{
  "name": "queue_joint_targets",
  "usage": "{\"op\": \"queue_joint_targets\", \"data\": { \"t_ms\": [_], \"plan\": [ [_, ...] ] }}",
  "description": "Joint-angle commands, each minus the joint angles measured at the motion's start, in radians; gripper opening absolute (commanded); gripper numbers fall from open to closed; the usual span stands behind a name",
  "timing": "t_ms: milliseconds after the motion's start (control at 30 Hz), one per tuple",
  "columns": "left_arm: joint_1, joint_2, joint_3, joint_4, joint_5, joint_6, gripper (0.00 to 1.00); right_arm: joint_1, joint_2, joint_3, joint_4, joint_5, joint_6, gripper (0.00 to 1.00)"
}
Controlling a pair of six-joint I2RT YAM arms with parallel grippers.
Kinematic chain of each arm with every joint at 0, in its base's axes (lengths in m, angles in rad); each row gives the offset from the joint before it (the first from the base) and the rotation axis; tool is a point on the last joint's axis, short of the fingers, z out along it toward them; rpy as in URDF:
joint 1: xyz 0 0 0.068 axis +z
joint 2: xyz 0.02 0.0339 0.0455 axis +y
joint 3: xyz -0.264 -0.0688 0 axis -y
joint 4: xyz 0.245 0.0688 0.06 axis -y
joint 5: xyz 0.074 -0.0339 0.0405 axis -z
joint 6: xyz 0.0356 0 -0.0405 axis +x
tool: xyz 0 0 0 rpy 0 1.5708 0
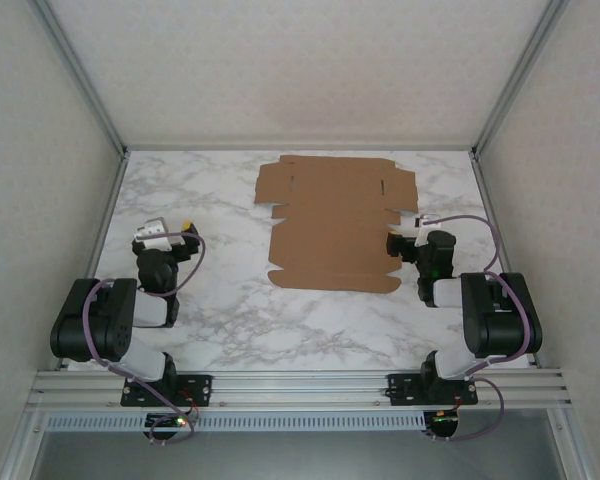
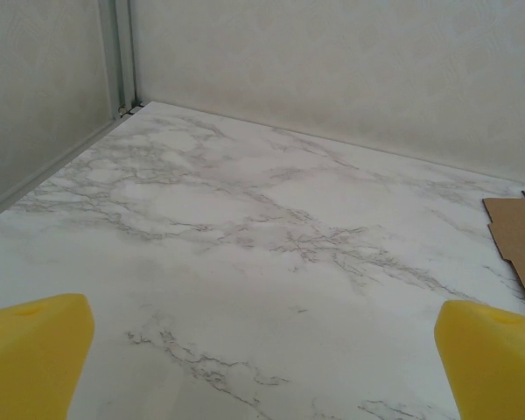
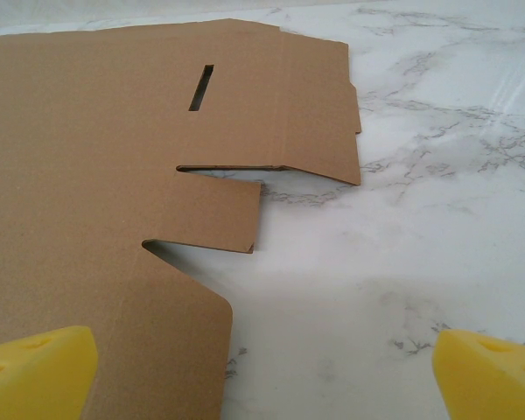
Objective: Fold the paper box
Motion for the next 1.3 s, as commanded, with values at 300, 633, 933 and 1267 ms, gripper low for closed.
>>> {"op": "queue_joint_targets", "data": {
  "t_ms": [300, 633, 933, 1267],
  "plan": [
    [-0.099, -0.286, 0.020, -0.173, -0.153, 0.074, 0.99, 0.079, -0.237, 0.165, -0.336, 0.056, -0.022, 0.99],
    [-0.466, -0.665, 0.388, -0.691, -0.017, 0.114, 1.00, 0.559, -0.598, 0.469, -0.785, 0.170, 0.011, 0.99],
    [-0.467, -0.514, 0.780, -1.486, -0.410, -0.386, 1.00, 0.584, -0.532, 0.924, -1.504, 0.324, 0.455, 0.99],
    [-0.477, -0.518, 0.490, -1.188, 0.110, -0.627, 1.00, 0.582, -0.309, 0.769, -1.438, 0.157, 0.549, 0.99]
  ]
}}
